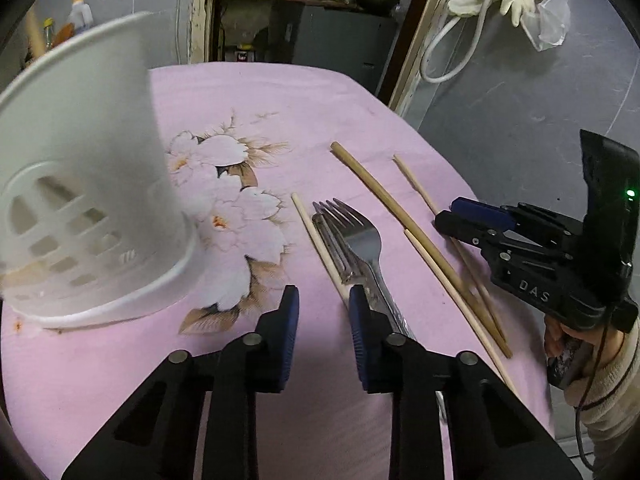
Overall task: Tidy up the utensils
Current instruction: 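Move both tools back down to the chopsticks lying on the table, then close the left tool on a thin chopstick while the right tool grasps another chopstick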
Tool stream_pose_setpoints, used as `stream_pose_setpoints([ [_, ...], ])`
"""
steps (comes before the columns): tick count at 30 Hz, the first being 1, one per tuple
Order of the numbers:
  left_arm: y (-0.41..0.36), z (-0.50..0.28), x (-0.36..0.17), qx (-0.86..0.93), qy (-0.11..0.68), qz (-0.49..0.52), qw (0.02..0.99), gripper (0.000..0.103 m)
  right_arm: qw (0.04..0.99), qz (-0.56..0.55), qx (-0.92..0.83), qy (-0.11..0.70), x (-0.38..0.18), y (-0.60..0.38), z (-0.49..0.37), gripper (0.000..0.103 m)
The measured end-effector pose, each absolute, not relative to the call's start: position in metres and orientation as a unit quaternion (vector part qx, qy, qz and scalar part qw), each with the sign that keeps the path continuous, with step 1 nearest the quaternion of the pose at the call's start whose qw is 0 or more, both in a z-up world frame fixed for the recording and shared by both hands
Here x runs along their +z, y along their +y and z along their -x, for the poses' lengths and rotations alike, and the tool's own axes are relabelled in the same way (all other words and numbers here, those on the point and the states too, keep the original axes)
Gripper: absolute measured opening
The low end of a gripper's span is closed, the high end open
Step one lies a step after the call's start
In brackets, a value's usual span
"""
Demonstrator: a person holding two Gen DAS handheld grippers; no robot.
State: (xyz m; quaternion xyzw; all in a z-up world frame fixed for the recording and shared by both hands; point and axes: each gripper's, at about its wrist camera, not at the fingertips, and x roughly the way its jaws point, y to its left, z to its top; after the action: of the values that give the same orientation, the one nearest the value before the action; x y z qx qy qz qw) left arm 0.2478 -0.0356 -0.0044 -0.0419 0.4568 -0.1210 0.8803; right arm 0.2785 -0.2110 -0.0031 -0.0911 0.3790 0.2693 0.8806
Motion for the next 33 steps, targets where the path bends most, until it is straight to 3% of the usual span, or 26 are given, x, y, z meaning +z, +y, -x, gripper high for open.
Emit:
stream_pose_setpoints([
  [11,-0.034,-0.271,-0.012,-0.113,0.471,0.062,0.873,0.014,0.873,0.106,0.276,0.388,-0.003,-0.204,-0.296,0.024],
  [15,-0.034,-0.277,-0.012,-0.110,0.477,0.075,0.869,0.013,0.865,0.065,0.281,0.410,-0.004,-0.207,-0.312,0.024],
  [23,-0.031,-0.270,-0.009,-0.103,0.477,0.090,0.868,0.006,0.863,0.066,0.280,0.415,-0.003,-0.202,-0.313,0.008],
  [33,-0.027,-0.252,-0.003,-0.101,0.493,0.064,0.862,0.003,0.857,0.101,0.279,0.422,0.002,-0.197,-0.299,0.005],
])
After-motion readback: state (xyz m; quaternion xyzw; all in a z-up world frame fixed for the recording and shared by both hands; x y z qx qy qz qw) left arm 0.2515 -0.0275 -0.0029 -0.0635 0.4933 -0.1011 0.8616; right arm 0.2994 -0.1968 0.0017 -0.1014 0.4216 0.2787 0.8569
